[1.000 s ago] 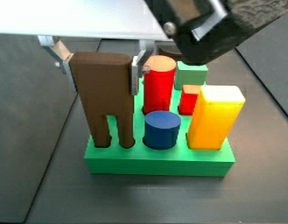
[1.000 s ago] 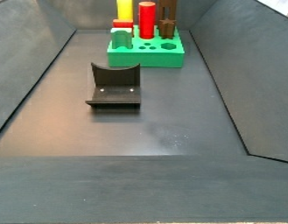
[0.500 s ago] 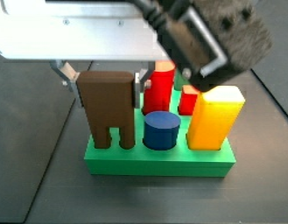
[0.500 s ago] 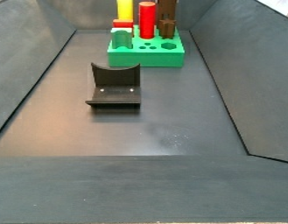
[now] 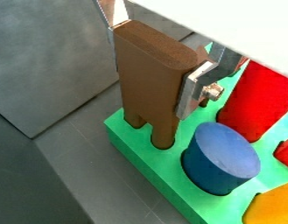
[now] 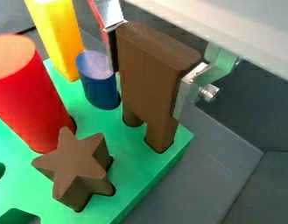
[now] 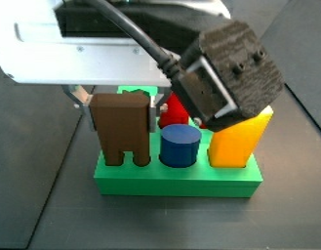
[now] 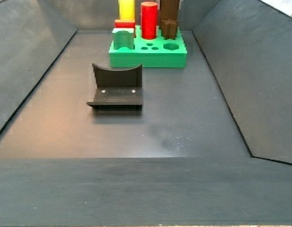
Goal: Pick up the square-circle object. Move up. Place the square-circle object on the fixture. Regrasp the square-circle object. Rotate the square-circle object. Move to above the board. Insert the square-circle object.
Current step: Insert the square-circle object.
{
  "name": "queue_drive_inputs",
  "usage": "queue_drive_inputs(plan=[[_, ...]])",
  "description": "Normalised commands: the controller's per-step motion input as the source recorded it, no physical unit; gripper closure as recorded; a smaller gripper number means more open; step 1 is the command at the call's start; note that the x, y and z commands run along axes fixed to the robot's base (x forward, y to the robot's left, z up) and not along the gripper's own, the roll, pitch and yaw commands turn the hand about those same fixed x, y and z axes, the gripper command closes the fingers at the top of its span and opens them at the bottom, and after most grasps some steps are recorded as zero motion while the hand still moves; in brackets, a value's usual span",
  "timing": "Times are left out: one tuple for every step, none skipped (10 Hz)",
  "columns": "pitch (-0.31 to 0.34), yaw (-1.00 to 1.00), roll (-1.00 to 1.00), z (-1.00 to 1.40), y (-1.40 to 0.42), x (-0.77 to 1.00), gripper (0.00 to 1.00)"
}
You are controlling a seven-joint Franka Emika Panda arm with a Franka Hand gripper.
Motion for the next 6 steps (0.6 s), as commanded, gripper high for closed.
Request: queue_drive_inputs(plan=[[-0.001, 0.00, 0.06, -0.61, 0.00, 0.12, 1.00], [-0.109, 0.03, 0.14, -0.57, -0.03, -0.03, 1.00], [-0.129, 0.00, 0.01, -0.55, 0.00, 0.00, 1.00], [-0.121, 0.00, 0.00, -0.51, 0.00, 0.08, 1.00], [-0.197, 0.00, -0.01, -0.46, 0.01, 0.00, 1.00], [0.000, 0.00, 0.00, 0.00, 0.00, 0.00, 1.00]])
